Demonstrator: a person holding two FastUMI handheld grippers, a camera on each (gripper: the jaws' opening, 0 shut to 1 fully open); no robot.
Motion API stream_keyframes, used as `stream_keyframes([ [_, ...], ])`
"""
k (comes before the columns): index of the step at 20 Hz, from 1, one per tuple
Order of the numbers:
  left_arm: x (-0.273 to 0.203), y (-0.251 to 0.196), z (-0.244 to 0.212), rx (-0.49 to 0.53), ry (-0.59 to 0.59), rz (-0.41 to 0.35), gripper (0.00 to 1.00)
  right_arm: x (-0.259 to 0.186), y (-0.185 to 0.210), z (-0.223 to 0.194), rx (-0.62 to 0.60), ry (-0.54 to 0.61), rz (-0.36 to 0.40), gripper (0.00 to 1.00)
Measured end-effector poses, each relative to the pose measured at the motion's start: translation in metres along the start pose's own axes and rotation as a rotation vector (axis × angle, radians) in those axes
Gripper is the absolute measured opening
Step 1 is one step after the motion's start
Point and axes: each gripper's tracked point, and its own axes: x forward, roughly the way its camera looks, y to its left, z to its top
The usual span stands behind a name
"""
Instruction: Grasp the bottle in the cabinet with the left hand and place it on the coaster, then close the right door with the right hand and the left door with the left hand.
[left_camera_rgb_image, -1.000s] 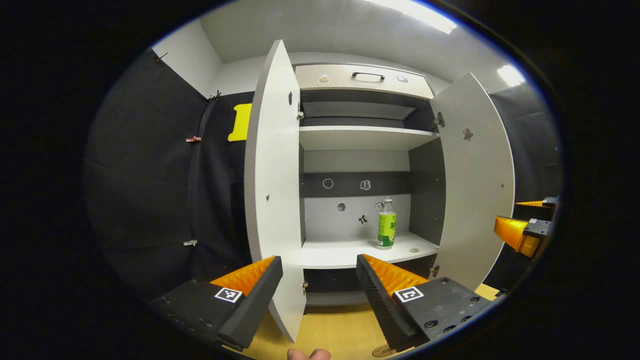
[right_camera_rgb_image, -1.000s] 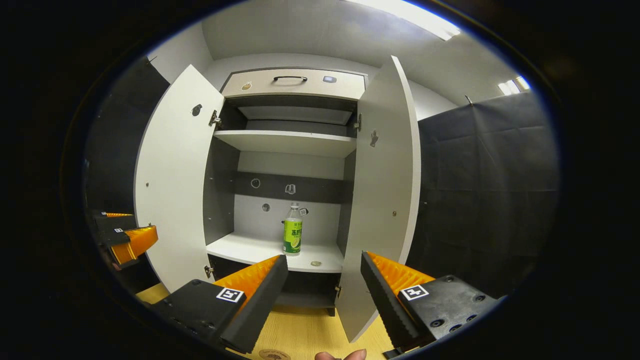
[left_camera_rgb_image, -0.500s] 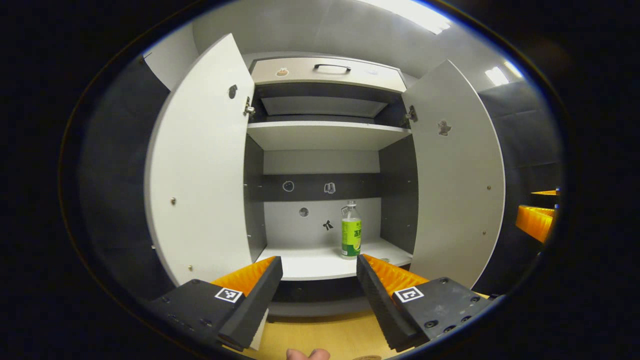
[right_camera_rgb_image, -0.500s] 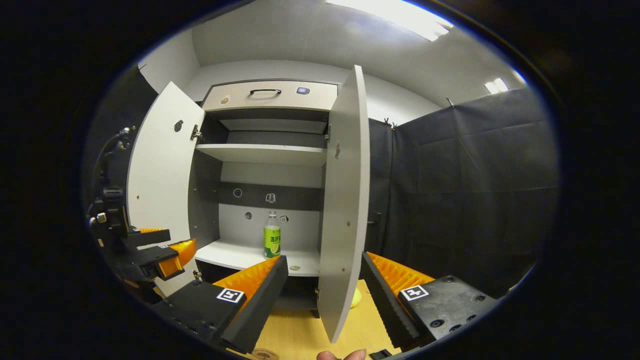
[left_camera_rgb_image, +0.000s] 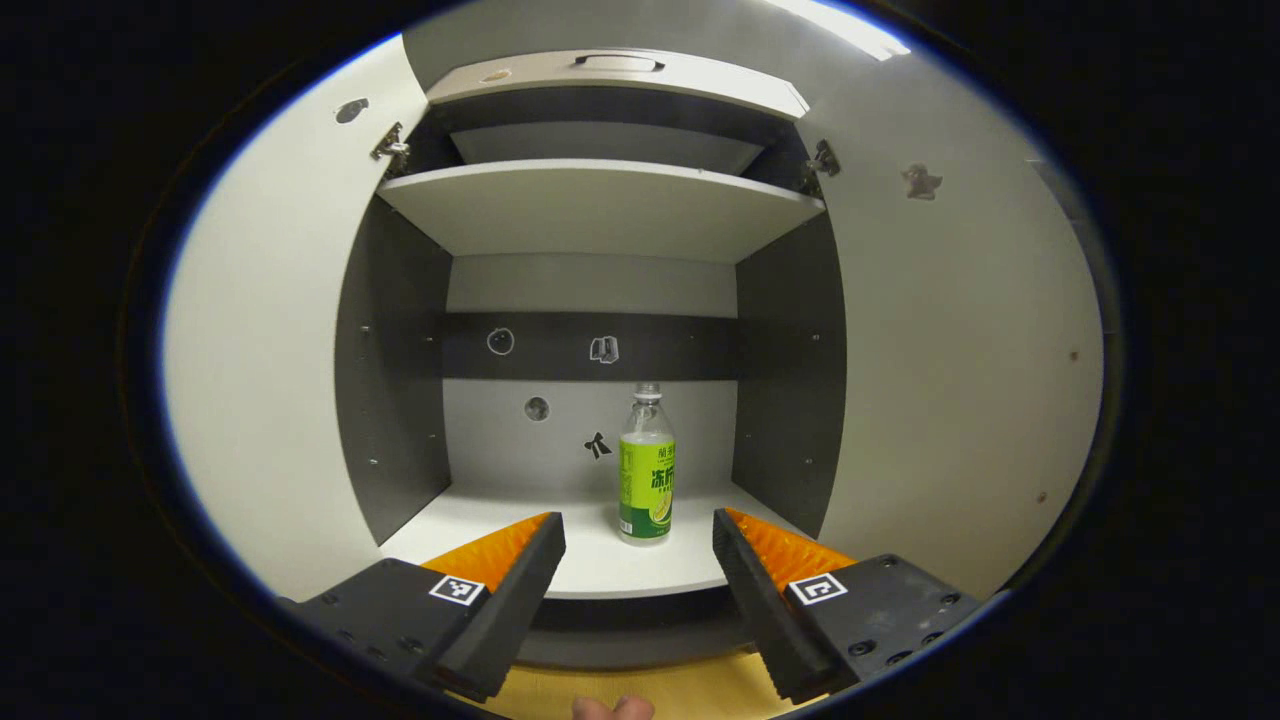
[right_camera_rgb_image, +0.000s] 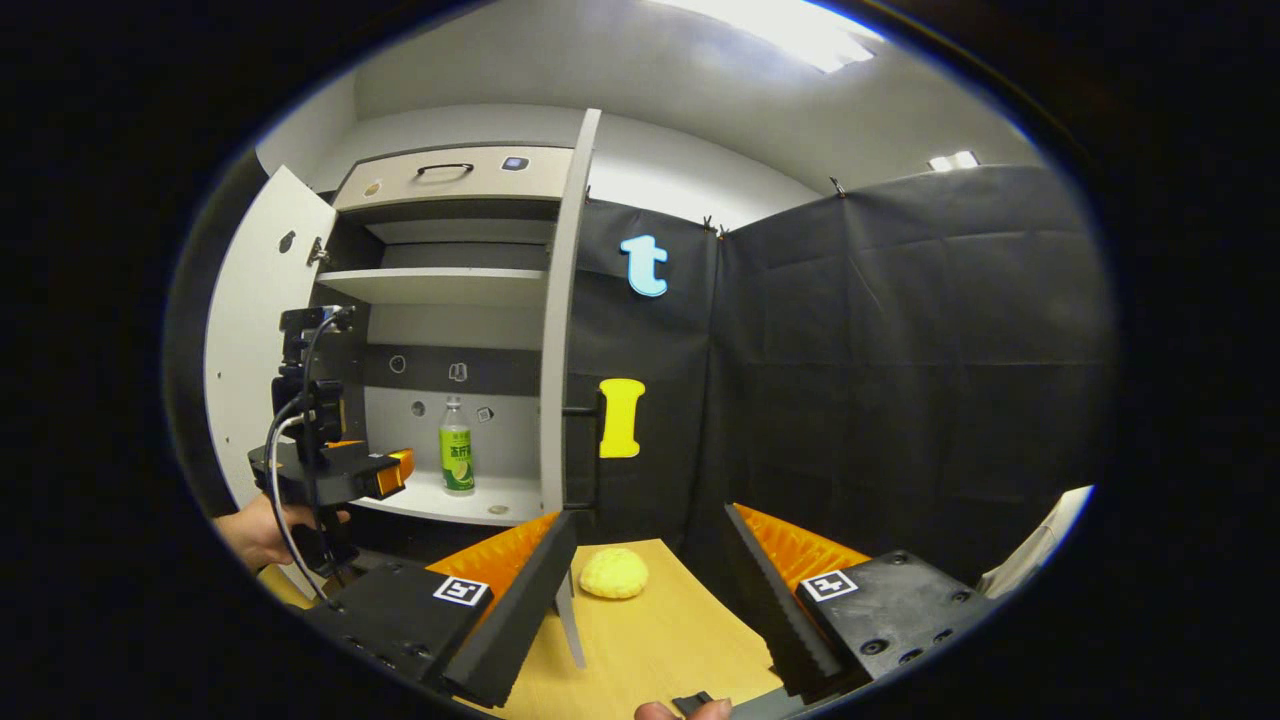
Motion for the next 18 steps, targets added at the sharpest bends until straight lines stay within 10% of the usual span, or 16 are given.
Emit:
stream_keyframes([
  [18, 0.196, -0.019, -0.022, 0.124, 0.021, -0.004, 0.95, 0.044, -0.042, -0.025, -0.044, 0.013, -0.012, 0.98],
])
